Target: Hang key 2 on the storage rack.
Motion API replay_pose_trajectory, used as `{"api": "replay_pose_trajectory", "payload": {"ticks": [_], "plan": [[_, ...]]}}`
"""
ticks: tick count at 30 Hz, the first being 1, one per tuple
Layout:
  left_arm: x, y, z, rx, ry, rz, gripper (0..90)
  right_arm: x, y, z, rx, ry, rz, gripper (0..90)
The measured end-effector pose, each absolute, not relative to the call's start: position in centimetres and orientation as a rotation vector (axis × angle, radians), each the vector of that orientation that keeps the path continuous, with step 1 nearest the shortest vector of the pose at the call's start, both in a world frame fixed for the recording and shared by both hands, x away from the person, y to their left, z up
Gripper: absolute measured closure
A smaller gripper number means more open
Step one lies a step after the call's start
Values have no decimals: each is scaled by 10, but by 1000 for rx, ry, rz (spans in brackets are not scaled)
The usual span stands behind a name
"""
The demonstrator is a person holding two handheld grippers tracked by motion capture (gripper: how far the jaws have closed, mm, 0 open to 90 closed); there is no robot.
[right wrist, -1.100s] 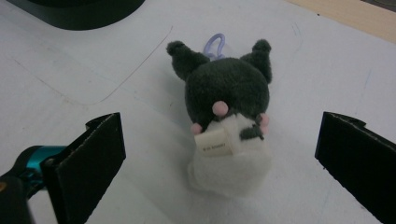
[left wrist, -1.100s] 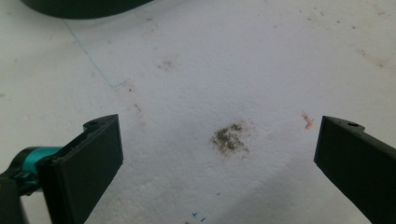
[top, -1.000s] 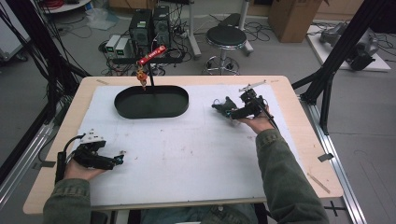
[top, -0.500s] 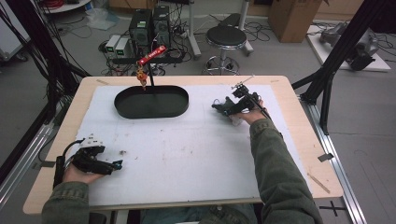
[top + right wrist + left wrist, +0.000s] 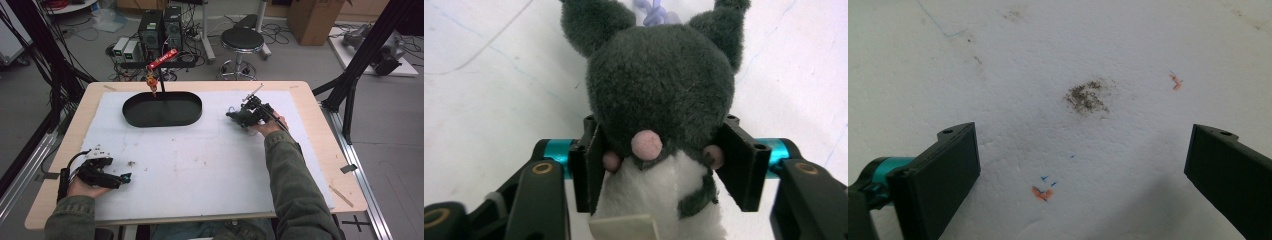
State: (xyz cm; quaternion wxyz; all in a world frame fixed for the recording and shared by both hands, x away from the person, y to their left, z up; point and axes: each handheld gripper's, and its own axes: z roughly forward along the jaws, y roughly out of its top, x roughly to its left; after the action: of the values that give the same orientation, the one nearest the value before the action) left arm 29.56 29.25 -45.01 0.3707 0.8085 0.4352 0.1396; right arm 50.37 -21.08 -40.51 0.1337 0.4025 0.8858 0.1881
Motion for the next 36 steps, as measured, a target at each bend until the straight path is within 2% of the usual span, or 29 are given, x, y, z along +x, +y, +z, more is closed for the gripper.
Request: {"api": "replay_pose_trajectory", "payload": {"ticks": [12, 36], "plan": [[294, 293, -446, 2053, 1106, 368, 17, 492, -222, -382, 1189, 2562, 704, 454], [291, 291, -444, 2047, 1095, 372, 17, 467, -231, -346, 1158, 2545, 813, 453]]}}
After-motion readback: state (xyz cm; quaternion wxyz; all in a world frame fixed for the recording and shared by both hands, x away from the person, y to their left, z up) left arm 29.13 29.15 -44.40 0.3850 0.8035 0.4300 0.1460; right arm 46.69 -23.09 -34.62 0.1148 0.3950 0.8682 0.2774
